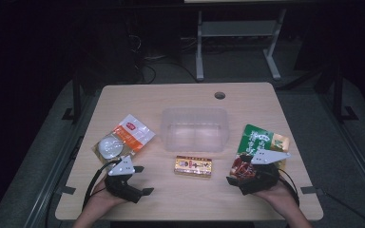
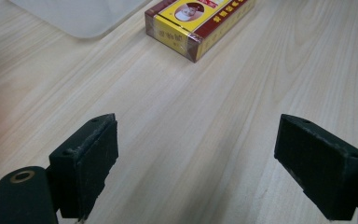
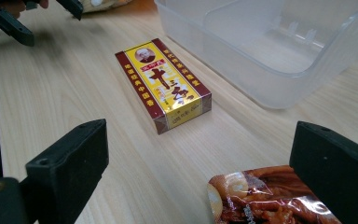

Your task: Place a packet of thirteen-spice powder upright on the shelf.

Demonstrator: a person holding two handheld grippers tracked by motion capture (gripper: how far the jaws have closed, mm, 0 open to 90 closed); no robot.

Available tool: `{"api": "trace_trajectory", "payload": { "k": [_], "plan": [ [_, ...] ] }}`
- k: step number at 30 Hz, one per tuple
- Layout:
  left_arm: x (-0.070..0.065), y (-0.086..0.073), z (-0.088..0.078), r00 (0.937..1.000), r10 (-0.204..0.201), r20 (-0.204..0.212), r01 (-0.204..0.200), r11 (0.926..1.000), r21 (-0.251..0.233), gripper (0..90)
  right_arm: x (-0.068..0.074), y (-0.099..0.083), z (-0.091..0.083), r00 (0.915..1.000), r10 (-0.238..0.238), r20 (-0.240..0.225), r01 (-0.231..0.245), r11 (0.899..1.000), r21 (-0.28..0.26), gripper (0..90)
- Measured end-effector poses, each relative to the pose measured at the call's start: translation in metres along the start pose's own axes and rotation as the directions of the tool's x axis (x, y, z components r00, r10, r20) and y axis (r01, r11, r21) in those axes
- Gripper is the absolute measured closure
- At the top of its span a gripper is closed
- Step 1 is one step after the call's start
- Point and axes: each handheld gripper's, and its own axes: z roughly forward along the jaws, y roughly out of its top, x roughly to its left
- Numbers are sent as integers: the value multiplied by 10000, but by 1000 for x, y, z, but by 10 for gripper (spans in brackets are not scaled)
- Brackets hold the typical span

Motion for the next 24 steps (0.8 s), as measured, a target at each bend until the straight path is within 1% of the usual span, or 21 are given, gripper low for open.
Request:
{"api": "trace_trajectory", "payload": {
  "k": [3, 5, 7, 8, 9, 11, 14, 15, 16, 19, 22, 23, 24],
  "plan": [
    [0, 0, 1, 10000, -24, 43, 24, 10000, 15, 133, 0, 1, 1, 10000, -32, 67, 32, 10000, 60, 41],
    [1, 0, 1, 9998, -124, 148, 124, 9999, 24, 137, -1, 1, 1, 10000, -30, 63, 30, 10000, 29, 42],
    [2, 1, 1, 9998, -151, 151, 150, 9999, 38, 140, -1, 1, 1, 10000, -36, 68, 36, 10000, 44, 42],
    [3, 2, 2, 9996, -229, 177, 229, 9997, 22, 145, -1, 0, 2, 10000, -15, 24, 15, 10000, 85, 42],
    [3, 4, 2, 9993, -287, 221, 287, 9996, -1, 155, -1, 0, 2, 10000, 4, -11, -4, 9999, 107, 42],
    [3, 5, 2, 9992, -271, 277, 272, 9996, -25, 201, -1, -1, 3, 10000, 34, -55, -33, 9999, 145, 43],
    [5, 13, 5, 9990, -303, 334, 312, 9992, -258, 253, -2, 0, 3, 9998, 185, -20, -184, 9995, 261, 57],
    [5, 14, 5, 9988, -328, 374, 340, 9989, -320, 283, -2, 1, 3, 9998, 188, -3, -188, 9996, 201, 57],
    [6, 16, 5, 9989, -261, 380, 275, 9990, -353, 319, -2, 2, 4, 9999, 151, 35, -152, 9998, 139, 60],
    [8, 24, 8, 9985, -333, 429, 354, 9982, -492, 452, 2, 2, 4, 9998, 184, 109, -187, 9995, 250, 60],
    [11, 28, 11, 9979, -395, 518, 423, 9976, -545, 638, 4, -1, 2, 9997, 179, 178, -184, 9995, 265, 60],
    [13, 31, 12, 9976, -393, 572, 425, 9975, -561, 710, 4, -3, -1, 9995, 211, 234, -217, 9995, 246, 60],
    [16, 37, 15, 9981, -268, 555, 300, 9978, -584, 767, 5, -3, -3, 9993, 225, 285, -230, 9995, 198, 60]
  ]
}}
